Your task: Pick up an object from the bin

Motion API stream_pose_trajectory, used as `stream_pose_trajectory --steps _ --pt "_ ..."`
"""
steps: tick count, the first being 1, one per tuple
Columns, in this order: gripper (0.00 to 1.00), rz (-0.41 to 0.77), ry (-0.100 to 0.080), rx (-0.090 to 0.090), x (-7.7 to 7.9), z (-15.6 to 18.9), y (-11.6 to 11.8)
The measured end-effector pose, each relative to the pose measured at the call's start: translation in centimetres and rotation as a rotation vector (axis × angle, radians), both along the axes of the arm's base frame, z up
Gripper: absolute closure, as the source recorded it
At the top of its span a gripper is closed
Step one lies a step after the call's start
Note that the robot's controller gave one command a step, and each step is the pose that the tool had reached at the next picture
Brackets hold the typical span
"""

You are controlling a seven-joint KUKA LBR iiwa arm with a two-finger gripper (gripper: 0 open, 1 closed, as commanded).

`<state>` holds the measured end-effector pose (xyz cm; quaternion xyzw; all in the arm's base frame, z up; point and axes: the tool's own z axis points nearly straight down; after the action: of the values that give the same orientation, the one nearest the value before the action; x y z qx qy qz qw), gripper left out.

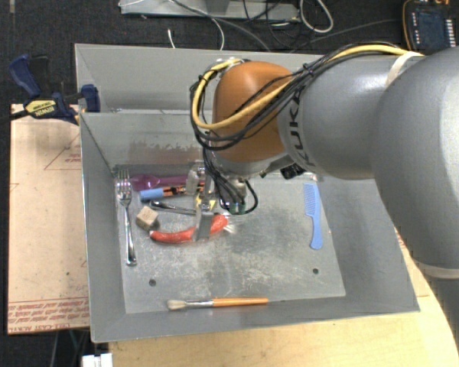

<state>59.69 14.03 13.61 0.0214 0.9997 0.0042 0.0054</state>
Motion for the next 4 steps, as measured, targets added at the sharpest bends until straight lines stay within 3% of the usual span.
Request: stream_pose_trajectory --steps 1,2,3,4 --pt "0.00 -0.005 0.020 -0.007 -4.8 -3.7 -1.3" --pt "0.00 -0.146 -0.002 0.005 -0.3 -6.6 6.3" --pt "1.00 -0.074 0.016 -0.006 -5.9 -6.6 0.3" --pt "1.00 -0.074 0.016 -0.006 -5.9 -6.6 0.3"
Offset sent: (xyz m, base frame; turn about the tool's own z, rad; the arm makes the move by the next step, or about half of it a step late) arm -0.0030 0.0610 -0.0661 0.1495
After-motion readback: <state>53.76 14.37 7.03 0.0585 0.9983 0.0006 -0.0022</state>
